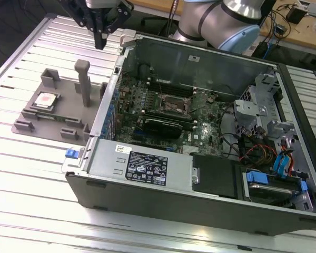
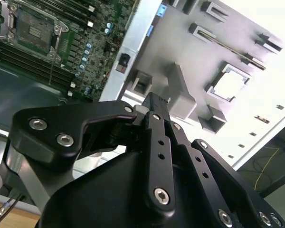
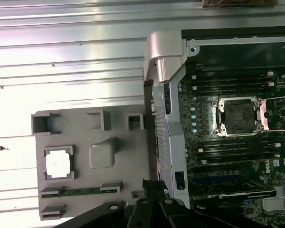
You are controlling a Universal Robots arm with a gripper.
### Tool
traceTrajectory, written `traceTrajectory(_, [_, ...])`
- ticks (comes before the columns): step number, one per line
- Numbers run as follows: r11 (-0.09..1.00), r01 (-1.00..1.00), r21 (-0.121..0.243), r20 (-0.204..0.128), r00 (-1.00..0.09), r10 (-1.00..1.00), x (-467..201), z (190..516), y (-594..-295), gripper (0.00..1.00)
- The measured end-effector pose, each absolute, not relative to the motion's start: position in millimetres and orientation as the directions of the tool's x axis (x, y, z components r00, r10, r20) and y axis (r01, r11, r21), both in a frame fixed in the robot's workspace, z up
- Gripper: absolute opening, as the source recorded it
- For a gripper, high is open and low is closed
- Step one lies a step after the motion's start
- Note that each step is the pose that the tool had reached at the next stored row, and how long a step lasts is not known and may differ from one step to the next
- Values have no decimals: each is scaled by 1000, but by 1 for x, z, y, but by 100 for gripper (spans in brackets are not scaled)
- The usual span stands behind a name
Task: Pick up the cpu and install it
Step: 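Reach for the cpu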
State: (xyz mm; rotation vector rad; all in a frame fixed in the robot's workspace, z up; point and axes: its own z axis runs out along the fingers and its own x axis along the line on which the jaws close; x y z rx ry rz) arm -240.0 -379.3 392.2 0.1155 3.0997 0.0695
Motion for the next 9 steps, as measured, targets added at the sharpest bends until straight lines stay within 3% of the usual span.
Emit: traceTrajectory(9, [996, 73, 46, -40, -996, 75, -264, 387, -378, 11])
